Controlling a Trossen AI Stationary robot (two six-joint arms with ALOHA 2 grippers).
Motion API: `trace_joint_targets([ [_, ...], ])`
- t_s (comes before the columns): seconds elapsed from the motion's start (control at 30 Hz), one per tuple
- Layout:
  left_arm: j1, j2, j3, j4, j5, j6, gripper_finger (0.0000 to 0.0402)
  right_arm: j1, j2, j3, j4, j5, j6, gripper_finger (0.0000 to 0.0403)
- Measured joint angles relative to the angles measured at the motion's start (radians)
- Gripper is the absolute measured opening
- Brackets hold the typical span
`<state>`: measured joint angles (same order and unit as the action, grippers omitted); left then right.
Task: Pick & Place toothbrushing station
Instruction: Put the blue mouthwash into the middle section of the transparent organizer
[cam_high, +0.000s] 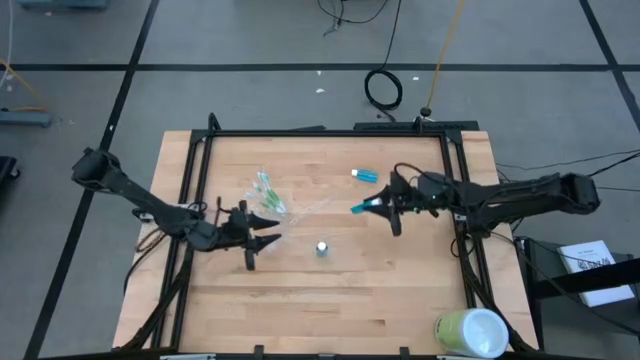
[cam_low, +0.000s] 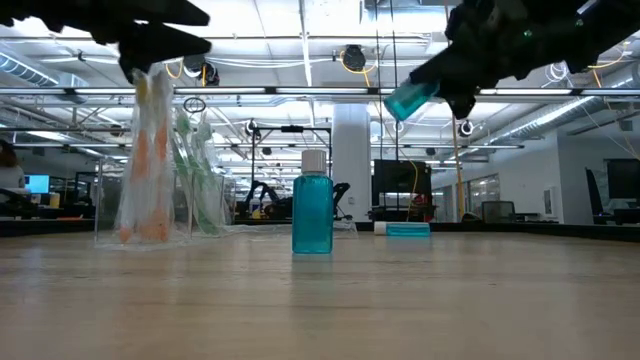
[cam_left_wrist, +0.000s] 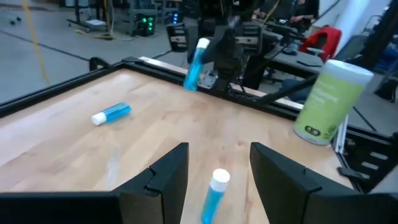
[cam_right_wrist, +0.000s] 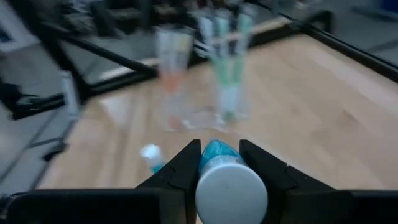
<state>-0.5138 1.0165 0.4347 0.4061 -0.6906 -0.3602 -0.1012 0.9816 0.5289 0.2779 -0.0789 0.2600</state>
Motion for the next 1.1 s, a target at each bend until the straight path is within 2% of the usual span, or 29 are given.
trace_joint_targets([
  [0.2, 0.068, 0.146, 0.002, 0.252, 0.174, 0.074, 0.0175, 0.094, 0.074, 0.0, 0.092, 0.004, -0.001, 0.0089],
  [0.4, 0.121, 0.256, 0.087, 0.269, 0.306, 0.075, 0.0175, 0.154, 0.119, 0.0, 0.106, 0.01, 0.015, 0.0089],
  [0.47, 0.136, 0.29, 0.122, 0.236, 0.332, 0.077, 0.0175, 0.173, 0.125, 0.0, 0.098, 0.049, 0.006, 0.0089],
  [0.73, 0.157, 0.325, 0.226, 0.067, 0.378, 0.096, 0.0175, 0.205, 0.126, 0.0, -0.15, 0.235, 0.016, 0.0089],
  [0.93, 0.15, 0.291, 0.227, 0.068, 0.378, 0.165, 0.0175, 0.209, 0.126, 0.02, -0.337, 0.239, 0.095, 0.0089],
  [1.1, 0.142, 0.244, 0.227, 0.044, 0.379, 0.184, 0.0175, 0.211, 0.155, 0.135, -0.548, 0.266, 0.11, 0.0089],
])
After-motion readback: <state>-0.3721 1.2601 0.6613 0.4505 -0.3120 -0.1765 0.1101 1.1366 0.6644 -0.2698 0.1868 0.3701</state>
